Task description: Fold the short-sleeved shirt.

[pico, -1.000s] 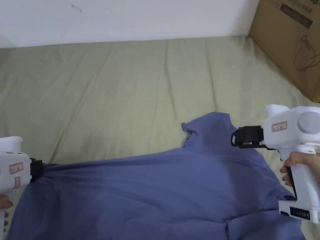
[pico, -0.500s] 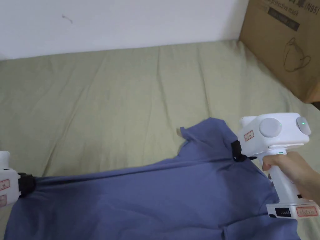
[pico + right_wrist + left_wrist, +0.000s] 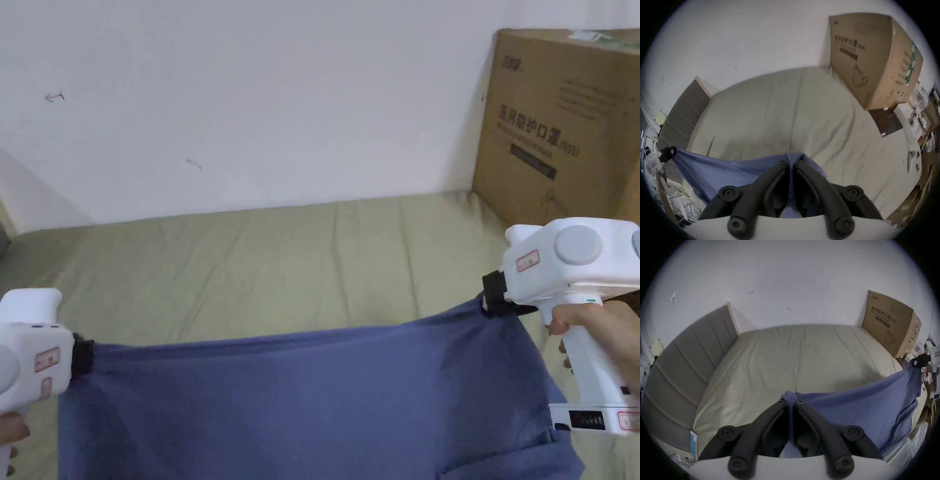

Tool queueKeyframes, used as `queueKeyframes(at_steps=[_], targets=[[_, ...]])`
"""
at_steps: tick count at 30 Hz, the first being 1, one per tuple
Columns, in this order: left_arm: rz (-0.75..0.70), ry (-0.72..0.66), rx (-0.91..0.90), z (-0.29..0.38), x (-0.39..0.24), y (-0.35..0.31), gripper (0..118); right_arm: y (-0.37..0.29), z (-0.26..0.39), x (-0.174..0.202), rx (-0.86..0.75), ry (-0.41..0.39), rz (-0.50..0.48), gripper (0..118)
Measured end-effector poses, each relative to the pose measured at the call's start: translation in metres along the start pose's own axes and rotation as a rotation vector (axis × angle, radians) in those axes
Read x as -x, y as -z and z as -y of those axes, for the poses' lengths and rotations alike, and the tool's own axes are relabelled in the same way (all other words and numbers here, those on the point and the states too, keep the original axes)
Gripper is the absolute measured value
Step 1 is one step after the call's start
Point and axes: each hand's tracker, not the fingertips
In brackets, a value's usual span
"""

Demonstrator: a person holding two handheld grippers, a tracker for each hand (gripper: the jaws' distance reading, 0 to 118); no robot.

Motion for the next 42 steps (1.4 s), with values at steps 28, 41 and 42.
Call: queueKeyframes(at_steps=[28,41,42], targets=[[-0.216,-0.123,-0.520,-0.301,0.030,-0.146,3,-0.263,-0.262,0.129,-0.621,-0.027,0.088,0],[-0.292,-0.004,-0.363,-0.232,0.009,0.017,3,-0.087,-0.219,0.102,-0.348,-0.013,0.094,0],[-0.287,0.000,-0.317,-0.216,0.005,0.043,3,-0.056,-0.211,0.099,-0.298,-0.024,0.099,0]])
